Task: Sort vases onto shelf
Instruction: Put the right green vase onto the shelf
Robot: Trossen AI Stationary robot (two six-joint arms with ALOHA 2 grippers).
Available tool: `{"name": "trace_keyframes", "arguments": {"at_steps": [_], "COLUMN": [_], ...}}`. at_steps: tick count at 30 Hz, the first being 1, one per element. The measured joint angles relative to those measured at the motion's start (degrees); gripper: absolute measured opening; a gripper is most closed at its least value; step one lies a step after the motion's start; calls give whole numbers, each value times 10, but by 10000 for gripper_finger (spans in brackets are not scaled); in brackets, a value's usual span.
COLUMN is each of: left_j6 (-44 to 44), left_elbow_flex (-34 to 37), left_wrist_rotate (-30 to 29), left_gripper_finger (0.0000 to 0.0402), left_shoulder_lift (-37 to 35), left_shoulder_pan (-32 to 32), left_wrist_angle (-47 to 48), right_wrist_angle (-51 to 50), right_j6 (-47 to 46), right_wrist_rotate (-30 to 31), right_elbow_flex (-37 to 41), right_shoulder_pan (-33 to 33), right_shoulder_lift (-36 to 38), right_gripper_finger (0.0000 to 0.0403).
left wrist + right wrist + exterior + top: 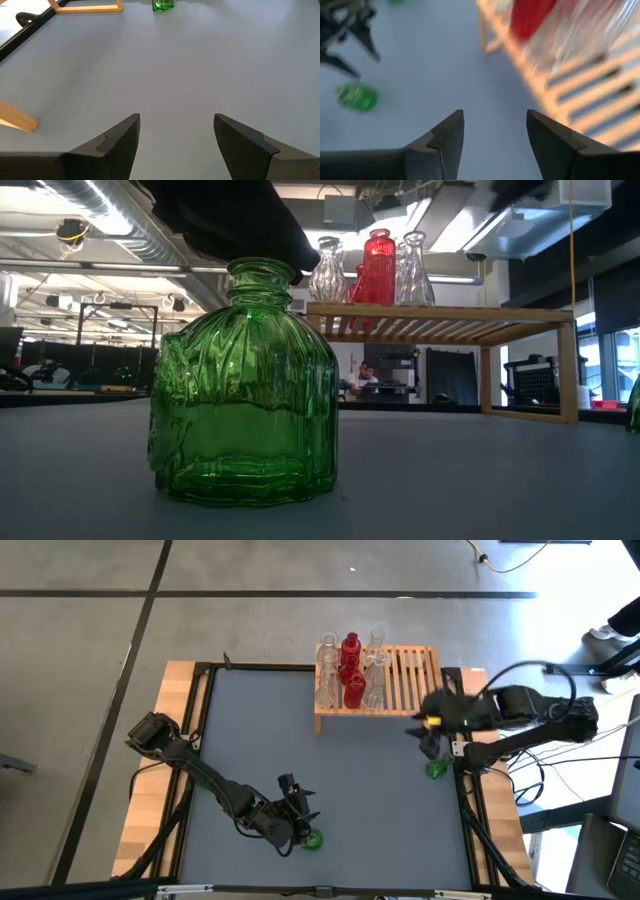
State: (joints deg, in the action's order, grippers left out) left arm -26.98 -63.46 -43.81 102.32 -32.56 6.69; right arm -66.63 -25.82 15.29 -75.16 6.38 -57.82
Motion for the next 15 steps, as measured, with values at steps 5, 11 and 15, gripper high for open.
{"name": "trace_keyframes", "arguments": {"at_steps": [5, 11, 15], "left_j6": [-1, -12, -21], "left_elbow_flex": [0, 0, 0], "left_wrist_rotate": [0, 13, 17], "left_gripper_finger": [248, 248, 248], "left_shoulder_lift": [0, 0, 0], "left_shoulder_pan": [0, 0, 0], "left_wrist_angle": [-3, -3, -3], "right_wrist_angle": [-130, -195, -204], "right_j6": [-166, -328, -389], "right_wrist_rotate": [11, 1, -26], "right_elbow_flex": [7, 63, 110], "right_shoulder_pan": [98, 177, 196], "right_shoulder_lift": [1, 0, -2], "right_gripper_finger": [200, 200, 200]}}
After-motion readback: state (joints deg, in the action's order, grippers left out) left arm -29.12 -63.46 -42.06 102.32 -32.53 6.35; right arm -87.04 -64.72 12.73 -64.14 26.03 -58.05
